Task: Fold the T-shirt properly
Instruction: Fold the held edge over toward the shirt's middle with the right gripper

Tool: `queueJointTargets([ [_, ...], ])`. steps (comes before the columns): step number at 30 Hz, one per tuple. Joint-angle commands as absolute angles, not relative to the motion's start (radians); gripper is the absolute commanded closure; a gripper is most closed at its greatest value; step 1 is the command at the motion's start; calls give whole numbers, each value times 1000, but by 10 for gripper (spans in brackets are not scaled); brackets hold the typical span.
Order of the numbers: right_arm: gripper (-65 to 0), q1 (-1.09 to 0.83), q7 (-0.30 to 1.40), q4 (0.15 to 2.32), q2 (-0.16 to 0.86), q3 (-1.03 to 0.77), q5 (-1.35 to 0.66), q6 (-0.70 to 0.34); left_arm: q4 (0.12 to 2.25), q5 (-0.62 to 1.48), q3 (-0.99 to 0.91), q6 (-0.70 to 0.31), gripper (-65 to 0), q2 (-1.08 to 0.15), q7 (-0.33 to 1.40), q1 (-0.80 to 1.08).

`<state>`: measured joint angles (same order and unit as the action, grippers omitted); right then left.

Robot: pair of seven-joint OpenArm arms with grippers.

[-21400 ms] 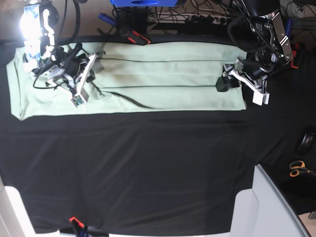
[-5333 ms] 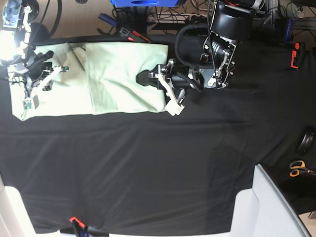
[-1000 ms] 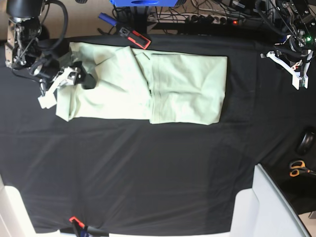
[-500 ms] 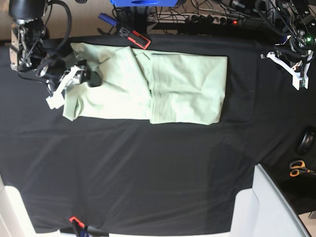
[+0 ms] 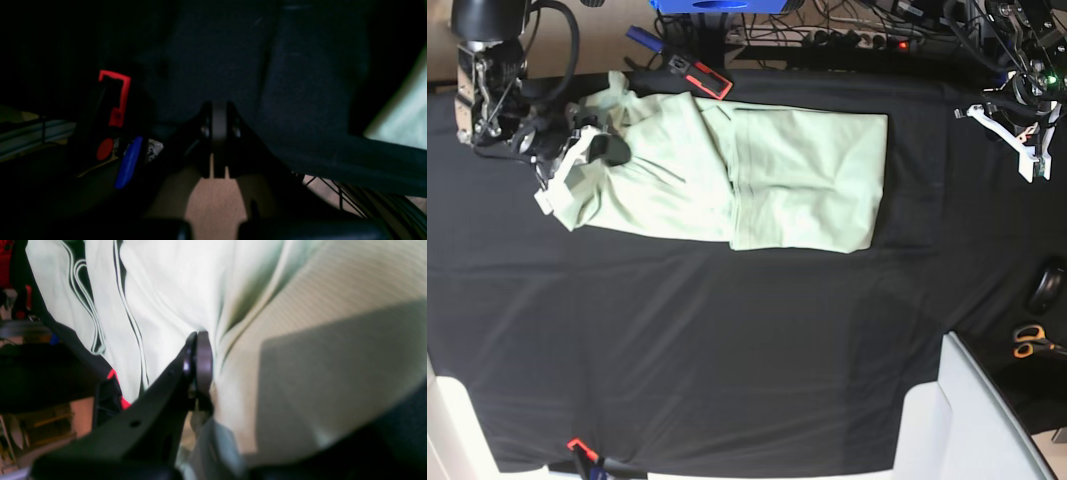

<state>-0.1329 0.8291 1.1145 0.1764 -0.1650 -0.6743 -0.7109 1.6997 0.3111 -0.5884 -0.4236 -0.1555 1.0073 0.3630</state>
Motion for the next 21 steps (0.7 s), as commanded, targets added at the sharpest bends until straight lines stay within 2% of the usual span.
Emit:
queueJointTargets([
  [1,-3,-117,845,1116,208,-170,-644,-698,1715,312,-593,-424,0,-170,993,361],
  [7,-3,-36,845,997,314,-170,-644,-698,1715,312,-593,-424,0,-170,993,361],
  [11,-3,-7,845,992,366,-160,-644,-698,1715,312,-593,-424,0,-170,993,354],
  [18,-3,12,845,1000,429,-159,-636,-495,1715,312,-593,-424,0,-170,997,341],
  [21,-3,5,843,1082,424,-163,-561,-400,1715,312,-593,-424,0,-170,997,341],
])
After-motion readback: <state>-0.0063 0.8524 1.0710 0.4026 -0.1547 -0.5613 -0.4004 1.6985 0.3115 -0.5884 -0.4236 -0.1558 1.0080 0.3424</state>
